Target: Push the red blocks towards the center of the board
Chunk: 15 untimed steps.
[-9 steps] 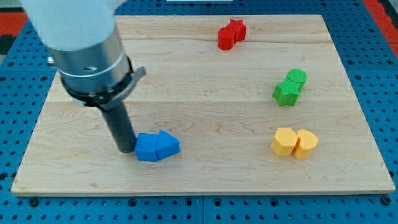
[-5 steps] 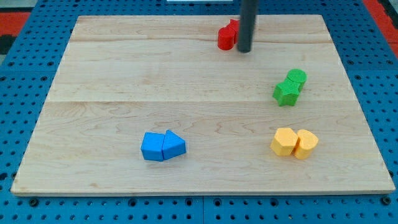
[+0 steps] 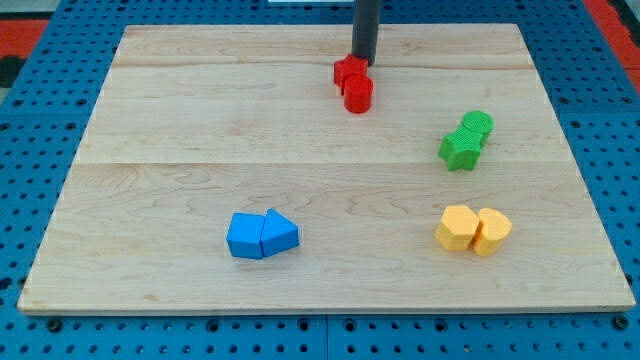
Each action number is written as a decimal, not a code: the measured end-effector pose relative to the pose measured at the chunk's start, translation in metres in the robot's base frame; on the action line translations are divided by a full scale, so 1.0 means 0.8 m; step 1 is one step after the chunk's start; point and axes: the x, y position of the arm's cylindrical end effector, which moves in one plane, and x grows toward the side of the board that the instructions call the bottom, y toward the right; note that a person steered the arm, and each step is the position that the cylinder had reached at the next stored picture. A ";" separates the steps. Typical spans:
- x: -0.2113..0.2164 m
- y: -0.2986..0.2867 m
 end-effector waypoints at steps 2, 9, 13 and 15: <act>0.071 0.024; 0.058 0.043; 0.051 -0.055; 0.051 -0.051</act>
